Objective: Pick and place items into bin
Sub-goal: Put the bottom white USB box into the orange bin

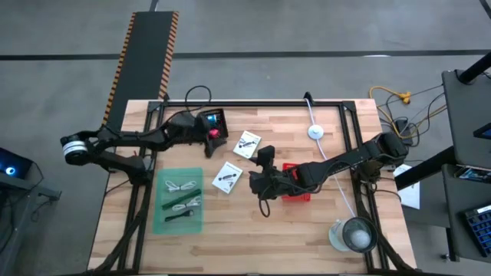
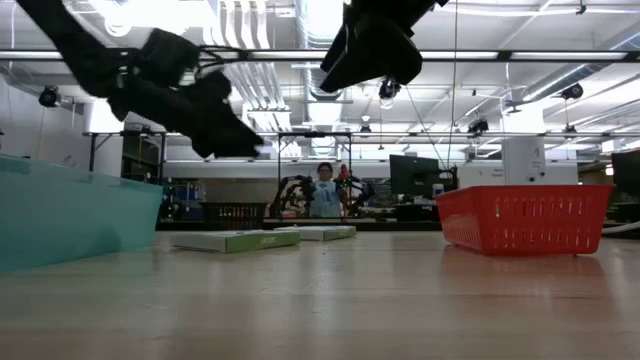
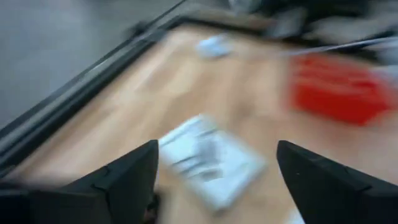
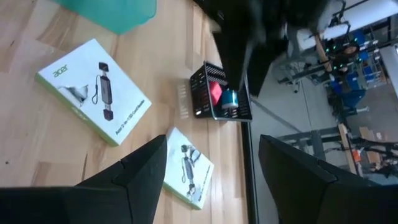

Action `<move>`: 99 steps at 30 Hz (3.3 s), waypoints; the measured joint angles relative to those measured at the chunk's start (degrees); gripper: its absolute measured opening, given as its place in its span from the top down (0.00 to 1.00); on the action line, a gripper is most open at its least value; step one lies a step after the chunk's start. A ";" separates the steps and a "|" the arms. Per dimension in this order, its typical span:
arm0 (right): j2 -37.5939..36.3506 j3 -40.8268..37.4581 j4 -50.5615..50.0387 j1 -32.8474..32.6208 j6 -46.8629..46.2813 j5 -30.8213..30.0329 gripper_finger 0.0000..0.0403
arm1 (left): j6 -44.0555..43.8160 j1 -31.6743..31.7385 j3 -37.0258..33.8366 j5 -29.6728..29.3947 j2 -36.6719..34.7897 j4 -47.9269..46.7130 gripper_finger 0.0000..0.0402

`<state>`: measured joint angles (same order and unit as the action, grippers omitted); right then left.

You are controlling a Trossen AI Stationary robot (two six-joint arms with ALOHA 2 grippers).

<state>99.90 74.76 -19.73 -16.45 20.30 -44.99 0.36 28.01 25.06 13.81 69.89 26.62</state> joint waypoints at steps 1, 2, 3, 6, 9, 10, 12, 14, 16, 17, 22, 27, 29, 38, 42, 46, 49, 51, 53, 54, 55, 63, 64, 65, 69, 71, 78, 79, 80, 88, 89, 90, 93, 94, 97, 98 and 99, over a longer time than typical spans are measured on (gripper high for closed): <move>0.00 0.00 -0.58 0.00 -0.76 -0.02 0.41 | 0.09 0.00 -1.87 4.34 -1.17 3.02 0.27; 0.00 0.00 -1.33 0.00 -1.55 -0.02 0.41 | -0.05 -0.03 -3.73 7.65 -2.37 5.77 0.29; 0.00 -0.02 -1.98 0.00 -2.32 -0.02 0.41 | -0.42 -0.09 -5.70 9.81 -3.74 8.39 0.33; 0.00 -0.02 -3.84 0.00 -4.65 -0.02 0.41 | -1.00 -0.07 -11.71 11.05 -8.99 14.49 0.43; 0.02 -0.11 -4.35 0.00 -6.16 0.00 0.41 | -2.21 -0.53 -16.65 11.00 -15.46 17.64 0.54; 0.02 -0.11 -4.35 0.00 -6.37 0.00 0.41 | -2.99 -1.09 -17.96 10.92 -17.54 18.41 0.58; 0.02 -0.13 -4.31 0.00 -6.37 -0.01 0.41 | -3.11 -2.74 -19.63 9.12 -21.17 18.98 0.66; 0.02 -0.19 -4.27 0.10 -6.35 0.00 0.41 | -3.04 -4.78 -20.87 6.17 -24.49 18.94 0.75; 0.02 -0.20 -4.08 0.28 -6.52 -0.01 0.41 | -2.68 -7.10 -21.70 2.66 -27.12 19.00 0.83; 0.02 -0.20 -4.10 0.44 -6.66 0.00 0.40 | -1.83 -8.41 -22.23 1.91 -28.28 18.96 0.88; 0.02 -0.20 -4.09 0.87 -6.81 0.02 0.41 | 1.97 -15.94 -23.79 -1.79 -31.84 18.85 0.98; 0.02 -0.20 -4.11 0.92 -6.85 0.04 0.41 | 4.52 -21.55 -24.34 -15.90 -35.05 13.08 0.99; 0.04 -0.36 -4.08 0.92 -6.85 0.04 0.41 | 4.59 -23.07 -24.46 -18.03 -36.57 10.39 1.00; 0.37 -4.15 -4.06 2.53 -8.59 0.48 0.41 | 1.47 -26.84 -24.29 -21.84 -51.51 -11.68 1.00; 0.37 -5.99 -2.08 3.62 -10.06 3.06 0.40 | 1.41 -27.02 -24.55 -20.24 -60.76 -15.50 1.00; 0.46 -8.27 5.68 5.70 -7.49 23.29 0.42 | 1.51 -27.06 -24.57 -20.03 -67.02 -23.09 1.00; 0.99 -9.56 13.66 7.32 -4.10 34.32 0.42 | 1.42 -27.04 -24.57 -19.94 -68.52 -24.14 1.00; 2.11 -9.90 16.72 8.04 -0.71 36.42 0.42 | 1.45 -27.04 -24.57 -19.90 -67.70 -24.29 1.00; 3.54 -9.96 18.60 8.38 3.34 36.51 0.42 | 1.51 -27.04 -24.59 -19.92 -66.70 -24.12 1.00; 4.37 -9.70 18.81 8.44 5.49 36.59 0.42 | 1.51 -27.04 -24.59 -19.94 -66.09 -24.18 1.00; 5.29 -8.98 18.77 8.47 7.48 37.03 0.42 | 1.50 -27.04 -24.59 -19.92 -65.85 -24.25 1.00; 14.76 0.87 13.81 9.22 13.76 41.26 0.42 | 1.51 -27.02 -24.51 -19.92 -66.47 -24.08 1.00; 15.93 2.82 11.50 9.48 14.04 42.01 0.42 | 1.51 -27.02 -24.51 -19.92 -66.70 -24.25 1.00; 17.11 4.72 8.77 9.77 14.19 43.42 0.43 | 1.51 -27.02 -24.51 -19.90 -66.90 -24.19 1.00; 21.93 12.26 -0.10 11.01 14.46 47.78 0.46 | 1.53 -27.02 -24.51 -19.92 -67.01 -24.20 1.00; 23.91 15.68 -3.81 11.51 15.32 48.24 0.48 | 1.53 -27.02 -24.51 -19.92 -66.91 -24.24 1.00; 28.58 22.17 -9.54 12.52 19.21 48.60 0.57 | 1.52 -27.02 -24.55 -19.90 -66.36 -24.24 1.00; 29.01 22.65 -10.13 12.71 19.65 48.65 0.58 | 1.52 -27.02 -24.55 -19.90 -66.25 -24.27 1.00; 29.53 23.08 -10.37 12.93 20.06 48.68 0.59 | 1.52 -27.02 -24.55 -19.90 -66.14 -24.25 1.00; 32.46 25.01 -11.30 14.61 21.37 48.73 0.65 | 1.53 -27.02 -24.55 -19.90 -65.53 -24.25 1.00; 32.73 25.07 -11.77 14.74 21.78 48.74 0.65 | 1.53 -27.02 -24.55 -19.90 -65.53 -24.24 1.00; 32.82 25.09 -12.39 14.84 21.97 48.73 0.66 | 1.53 -27.02 -24.55 -19.92 -65.52 -24.17 1.00; 32.83 25.03 -14.24 14.99 21.60 48.65 0.70 | 1.53 -27.02 -24.55 -19.92 -65.46 -24.23 1.00; 32.83 25.03 -14.59 15.00 21.52 48.61 0.72 | 1.53 -27.02 -24.55 -19.91 -65.46 -24.23 1.00; 32.59 24.92 -15.56 15.02 21.48 48.42 0.78 | 1.53 -27.02 -24.57 -19.90 -65.43 -24.21 1.00; 32.57 24.92 -15.67 15.04 21.48 48.45 0.80 | 1.53 -27.02 -24.57 -19.90 -65.42 -24.22 1.00; 32.57 24.87 -15.93 15.04 21.39 48.60 0.82 | 1.53 -27.02 -24.57 -19.92 -65.42 -24.24 1.00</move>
<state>132.46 99.63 -35.66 -1.41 41.69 3.60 1.89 0.99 0.49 -6.11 4.47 2.38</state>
